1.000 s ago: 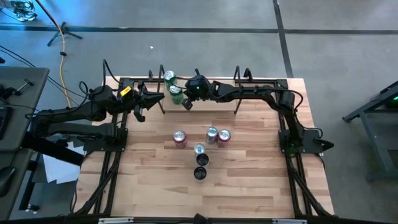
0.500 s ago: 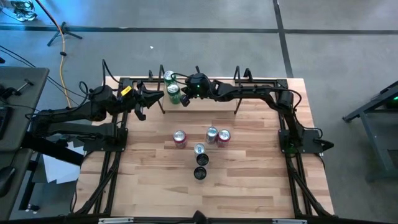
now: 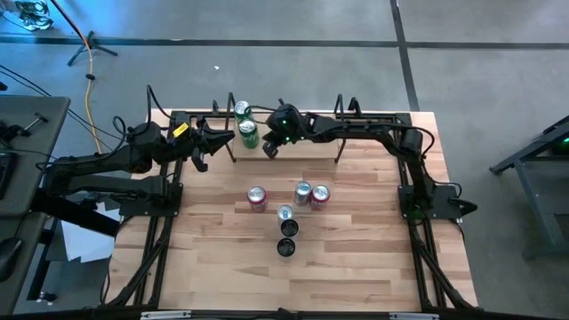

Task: Place canned beverage on shelf
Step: Put the green soda can on the shelf aligned with the green soda can, then put the left red soda can on the shelf

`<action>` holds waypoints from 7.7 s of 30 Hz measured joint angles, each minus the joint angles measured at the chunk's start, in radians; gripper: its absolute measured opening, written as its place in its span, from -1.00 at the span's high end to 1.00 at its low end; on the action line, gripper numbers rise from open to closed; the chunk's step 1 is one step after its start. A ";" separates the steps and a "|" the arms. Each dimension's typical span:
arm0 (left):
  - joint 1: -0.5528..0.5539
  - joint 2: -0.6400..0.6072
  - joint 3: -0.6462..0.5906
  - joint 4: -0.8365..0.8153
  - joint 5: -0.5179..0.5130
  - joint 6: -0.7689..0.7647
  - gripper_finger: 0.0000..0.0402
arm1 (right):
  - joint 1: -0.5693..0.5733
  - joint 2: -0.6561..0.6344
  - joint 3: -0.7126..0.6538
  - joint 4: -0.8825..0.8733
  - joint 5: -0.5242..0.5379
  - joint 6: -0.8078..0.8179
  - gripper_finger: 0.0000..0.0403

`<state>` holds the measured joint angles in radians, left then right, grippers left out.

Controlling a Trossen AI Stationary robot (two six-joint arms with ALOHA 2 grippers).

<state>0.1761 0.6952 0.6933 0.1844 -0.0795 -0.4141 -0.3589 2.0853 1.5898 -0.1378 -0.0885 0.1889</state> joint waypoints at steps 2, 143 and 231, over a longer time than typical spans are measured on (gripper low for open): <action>0.000 0.000 0.000 0.000 0.000 0.007 1.00 | 0.007 0.000 0.000 0.020 -0.001 -0.013 1.00; 0.971 0.156 -0.385 0.102 0.629 0.108 1.00 | 0.099 -0.390 -0.264 -0.006 0.050 0.083 1.00; 0.454 -0.242 -0.323 0.372 0.647 -0.187 1.00 | 0.302 -0.343 0.277 -0.879 0.052 -0.045 1.00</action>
<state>0.6301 0.4533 0.3702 0.5560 0.5674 -0.6010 -0.0571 1.7421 1.8668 -1.0170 -0.0363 0.1443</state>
